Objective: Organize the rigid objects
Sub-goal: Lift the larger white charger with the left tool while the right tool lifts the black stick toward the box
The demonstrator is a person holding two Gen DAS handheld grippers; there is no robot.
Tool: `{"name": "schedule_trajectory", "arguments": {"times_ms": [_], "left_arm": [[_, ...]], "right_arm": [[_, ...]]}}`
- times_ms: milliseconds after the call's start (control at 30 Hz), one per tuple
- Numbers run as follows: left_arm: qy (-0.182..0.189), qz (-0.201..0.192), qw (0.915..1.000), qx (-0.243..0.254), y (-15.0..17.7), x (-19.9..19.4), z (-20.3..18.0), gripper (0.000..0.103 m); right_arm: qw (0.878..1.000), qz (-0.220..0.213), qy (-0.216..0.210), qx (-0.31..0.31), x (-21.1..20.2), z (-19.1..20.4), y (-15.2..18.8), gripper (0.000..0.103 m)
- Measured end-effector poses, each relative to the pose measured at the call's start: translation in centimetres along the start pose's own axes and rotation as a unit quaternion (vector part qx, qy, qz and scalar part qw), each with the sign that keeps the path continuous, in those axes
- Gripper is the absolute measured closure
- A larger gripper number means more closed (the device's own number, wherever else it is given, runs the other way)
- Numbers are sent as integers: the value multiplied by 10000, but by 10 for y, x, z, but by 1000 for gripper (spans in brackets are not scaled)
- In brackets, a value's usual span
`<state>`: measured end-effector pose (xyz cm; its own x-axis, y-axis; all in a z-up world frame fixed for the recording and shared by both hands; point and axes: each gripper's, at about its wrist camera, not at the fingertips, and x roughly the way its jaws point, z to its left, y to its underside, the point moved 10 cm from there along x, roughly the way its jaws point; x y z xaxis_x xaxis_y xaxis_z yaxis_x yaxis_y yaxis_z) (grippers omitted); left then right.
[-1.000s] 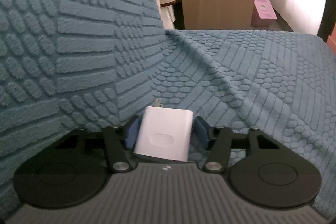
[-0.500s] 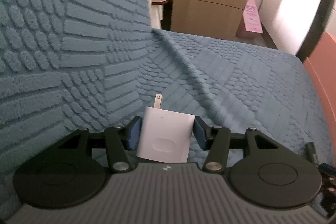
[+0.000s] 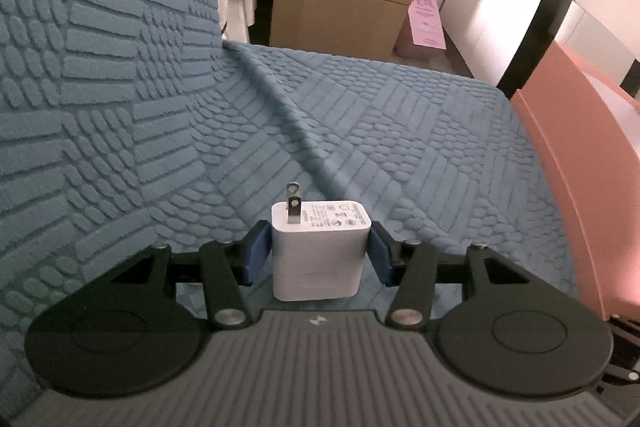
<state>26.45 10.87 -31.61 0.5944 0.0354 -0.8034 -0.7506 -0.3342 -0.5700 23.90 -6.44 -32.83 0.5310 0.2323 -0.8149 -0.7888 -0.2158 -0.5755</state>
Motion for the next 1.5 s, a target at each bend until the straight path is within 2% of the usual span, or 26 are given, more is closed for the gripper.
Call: {"name": "schedule_trajectory", "arguments": {"times_ms": [233,667,967,1333,1500], "left_arm": [[-42,-57,9998,179,2,3,-5,45],[-213,-22,9997,93,-5,31,2,46],[-429,-91,9984,353,-7,42,-2,45],[58,-39,9988,-480,-8,27,10,47],[210,-124,9984,-519,-6,9,-1,47]], "right_arm": [[9999,159,5,-5,3,-6,12,76],[9993,-162,65,-316,9,-2,7,75],[9990,-274,-23,-344,9,-2,6,77],[9990,-49,-418,164,5,-6,-1,77],[9984,-23,-545,138,-5,-5,-5,77]]}}
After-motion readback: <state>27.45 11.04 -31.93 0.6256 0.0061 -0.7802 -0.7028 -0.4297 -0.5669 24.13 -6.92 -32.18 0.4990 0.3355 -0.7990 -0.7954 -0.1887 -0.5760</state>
